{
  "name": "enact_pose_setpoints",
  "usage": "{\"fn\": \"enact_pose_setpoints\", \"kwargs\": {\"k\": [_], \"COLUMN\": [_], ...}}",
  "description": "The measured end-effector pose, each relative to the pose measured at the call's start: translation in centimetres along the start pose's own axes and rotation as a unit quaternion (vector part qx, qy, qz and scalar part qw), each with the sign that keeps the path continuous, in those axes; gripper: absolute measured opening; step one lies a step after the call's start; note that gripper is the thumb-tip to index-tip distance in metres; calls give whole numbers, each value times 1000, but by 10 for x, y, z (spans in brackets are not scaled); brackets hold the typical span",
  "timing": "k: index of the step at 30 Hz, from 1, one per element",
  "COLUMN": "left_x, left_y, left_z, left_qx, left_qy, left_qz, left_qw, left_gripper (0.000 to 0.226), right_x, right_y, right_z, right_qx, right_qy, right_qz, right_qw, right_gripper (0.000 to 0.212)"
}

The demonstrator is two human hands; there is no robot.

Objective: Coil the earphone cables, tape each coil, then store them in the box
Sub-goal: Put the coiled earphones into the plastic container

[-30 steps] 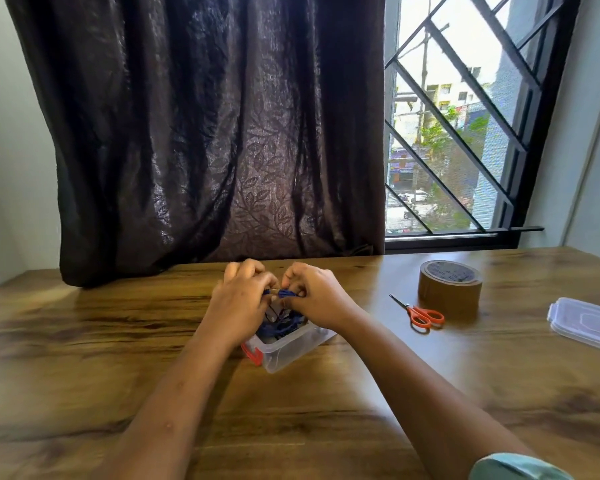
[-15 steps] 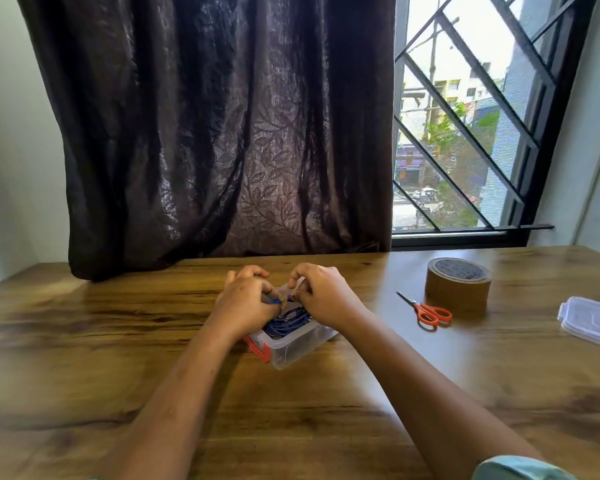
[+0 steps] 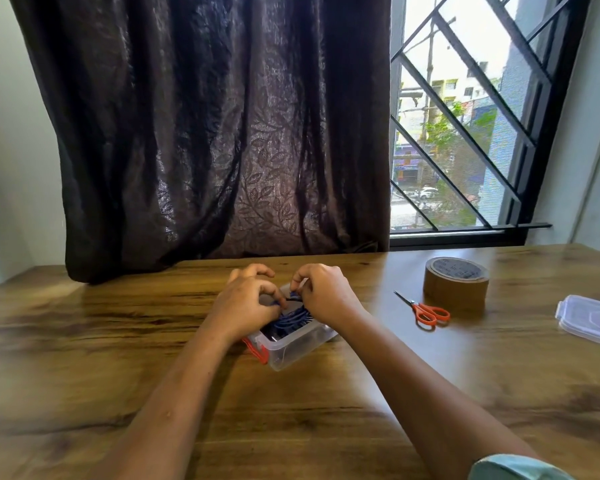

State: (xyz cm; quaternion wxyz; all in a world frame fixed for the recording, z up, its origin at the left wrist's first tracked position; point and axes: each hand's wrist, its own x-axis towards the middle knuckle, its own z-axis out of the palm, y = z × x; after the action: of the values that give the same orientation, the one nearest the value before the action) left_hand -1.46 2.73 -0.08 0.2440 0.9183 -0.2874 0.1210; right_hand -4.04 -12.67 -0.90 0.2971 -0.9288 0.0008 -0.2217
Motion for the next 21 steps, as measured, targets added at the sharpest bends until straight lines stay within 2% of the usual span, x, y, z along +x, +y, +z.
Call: {"fn": "enact_pose_setpoints", "kwargs": {"k": [2, 8, 11, 15, 21], "left_x": [0, 1, 1, 3, 8], "left_y": [-1, -1, -1, -3, -11], "left_z": [1, -1, 0, 3, 9], "left_qx": [9, -25, -35, -42, -61], "left_qy": [-1, -47, -19, 37, 57], "left_qz": [3, 1, 5, 7, -35], "left_qw": [1000, 999, 999, 998, 996], "left_gripper": [10, 19, 16, 25, 39], "right_x": [0, 0, 1, 3, 4], "right_y": [1, 2, 2, 2, 5], "right_z": [-3, -4, -4, -3, -8], "right_qx": [14, 75, 59, 52, 82], "right_qy": [3, -5, -18, -5, -18], "right_qz": [-10, -24, -35, -16, -20], "right_qw": [1000, 997, 997, 998, 996], "right_gripper": [29, 33, 38, 30, 24]}}
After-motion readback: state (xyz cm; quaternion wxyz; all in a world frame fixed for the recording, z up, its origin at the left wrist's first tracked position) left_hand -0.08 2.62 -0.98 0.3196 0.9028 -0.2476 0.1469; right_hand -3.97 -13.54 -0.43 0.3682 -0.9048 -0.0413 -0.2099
